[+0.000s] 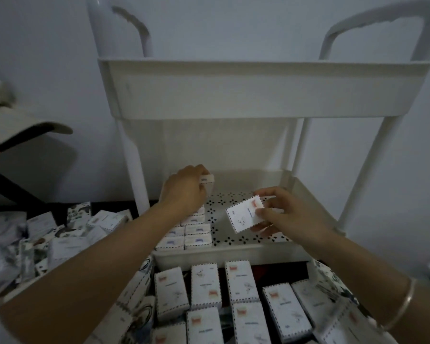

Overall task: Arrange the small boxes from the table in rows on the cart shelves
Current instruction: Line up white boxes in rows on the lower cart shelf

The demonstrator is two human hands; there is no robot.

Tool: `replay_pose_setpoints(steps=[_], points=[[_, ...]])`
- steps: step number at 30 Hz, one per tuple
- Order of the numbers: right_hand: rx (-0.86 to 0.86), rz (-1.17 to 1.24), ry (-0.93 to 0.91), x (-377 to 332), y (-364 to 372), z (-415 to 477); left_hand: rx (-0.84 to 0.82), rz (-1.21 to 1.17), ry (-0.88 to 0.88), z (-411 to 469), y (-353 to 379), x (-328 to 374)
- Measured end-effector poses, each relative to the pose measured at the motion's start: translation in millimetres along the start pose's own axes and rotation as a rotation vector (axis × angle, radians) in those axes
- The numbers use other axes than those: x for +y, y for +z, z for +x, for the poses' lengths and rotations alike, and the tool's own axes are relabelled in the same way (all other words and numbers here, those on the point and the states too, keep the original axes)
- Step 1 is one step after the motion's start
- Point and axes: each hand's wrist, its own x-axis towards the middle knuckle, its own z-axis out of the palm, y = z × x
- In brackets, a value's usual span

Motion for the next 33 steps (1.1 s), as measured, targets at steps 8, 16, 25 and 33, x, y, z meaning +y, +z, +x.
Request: replay_pose_setpoints(steps=[8,16,25,33], points=[[0.085,-0.21,-0.056,-9,12,43,-0.085,0.169,-0.039,-5,-7,3],[-0.024,-0.868,-0.337,-15,36,95,-0.23,0.336,-0.108,-6,-7,0],[-0.002,-0.572,-0.282,-4,64,130,-0.274,0.489,-0.075,-2,-6,0],[-0.177,-0.369,-0.119,1,79,129,-0.236,0.555,0.027,-30,-21,19]])
